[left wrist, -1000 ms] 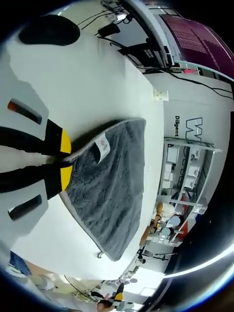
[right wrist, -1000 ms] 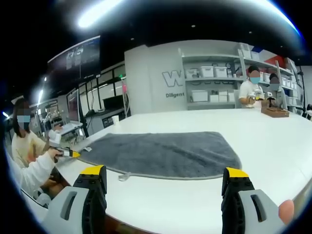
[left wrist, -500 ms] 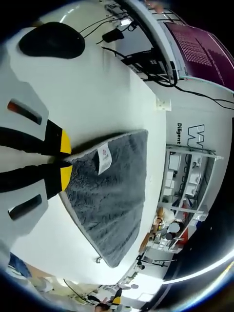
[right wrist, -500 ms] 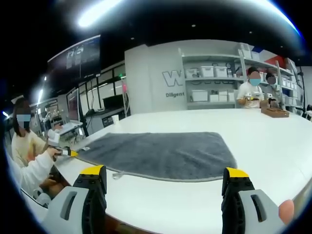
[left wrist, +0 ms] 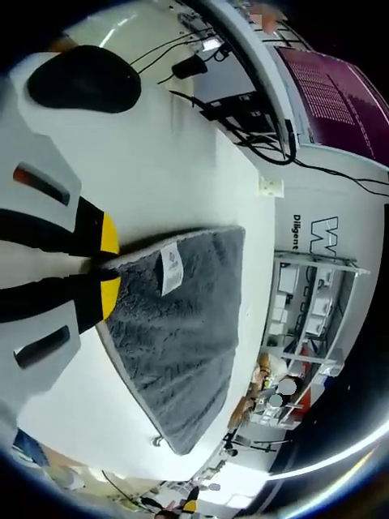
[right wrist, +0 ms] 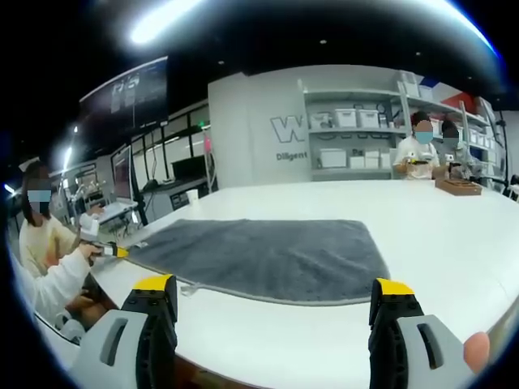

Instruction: Open the folded towel by lifting each exposed corner and separating the folded layers until the towel lies flat within the target outline without major curled edges

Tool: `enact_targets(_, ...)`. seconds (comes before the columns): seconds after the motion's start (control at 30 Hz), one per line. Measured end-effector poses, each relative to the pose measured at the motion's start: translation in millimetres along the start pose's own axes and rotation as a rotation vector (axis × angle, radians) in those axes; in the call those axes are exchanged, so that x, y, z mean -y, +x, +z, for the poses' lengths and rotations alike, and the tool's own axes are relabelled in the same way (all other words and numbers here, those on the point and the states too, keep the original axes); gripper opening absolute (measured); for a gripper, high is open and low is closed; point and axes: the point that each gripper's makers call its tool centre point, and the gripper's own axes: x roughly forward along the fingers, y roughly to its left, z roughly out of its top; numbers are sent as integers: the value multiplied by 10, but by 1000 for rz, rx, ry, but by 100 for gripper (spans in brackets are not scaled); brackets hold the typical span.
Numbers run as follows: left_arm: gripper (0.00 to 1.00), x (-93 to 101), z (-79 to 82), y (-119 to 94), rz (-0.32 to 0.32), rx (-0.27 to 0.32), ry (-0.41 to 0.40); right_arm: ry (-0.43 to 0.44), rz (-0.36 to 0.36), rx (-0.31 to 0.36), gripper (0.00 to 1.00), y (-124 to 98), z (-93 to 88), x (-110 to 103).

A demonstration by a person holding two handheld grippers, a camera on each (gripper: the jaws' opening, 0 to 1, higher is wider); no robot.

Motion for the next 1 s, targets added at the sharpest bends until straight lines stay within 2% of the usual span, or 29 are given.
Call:
enact_targets(0.13, 15, -2, 29, 10, -13, 10, -43, -4, 0, -6, 99, 17, -13, -9)
enact_targets(0.3, 28, 68, 59, -78, -3, 22, -33, -10, -4, -24, 99, 36, -48, -6)
enact_targets(0.43, 40, 109, 195, -206, 26, 82, -25, -13, -14, -28, 99, 53, -54, 1)
enact_targets(0.57, 46, 274, 325, -305, 13, 124, 41, -18, -24, -41, 99, 73, -89, -2)
enact_targets(0.7, 57, 473, 419, -422, 12, 147, 102, -19, -35, -45, 99, 85, -93, 11)
enact_targets(0.8, 67, 601, 427, -490, 2, 134, 142, -21, -44, -50, 99, 93, -104, 28)
enact_targets(1.0, 79, 709, 497, -616, -16, 163, 176, -30, -69, -67, 99, 101, -135, 74)
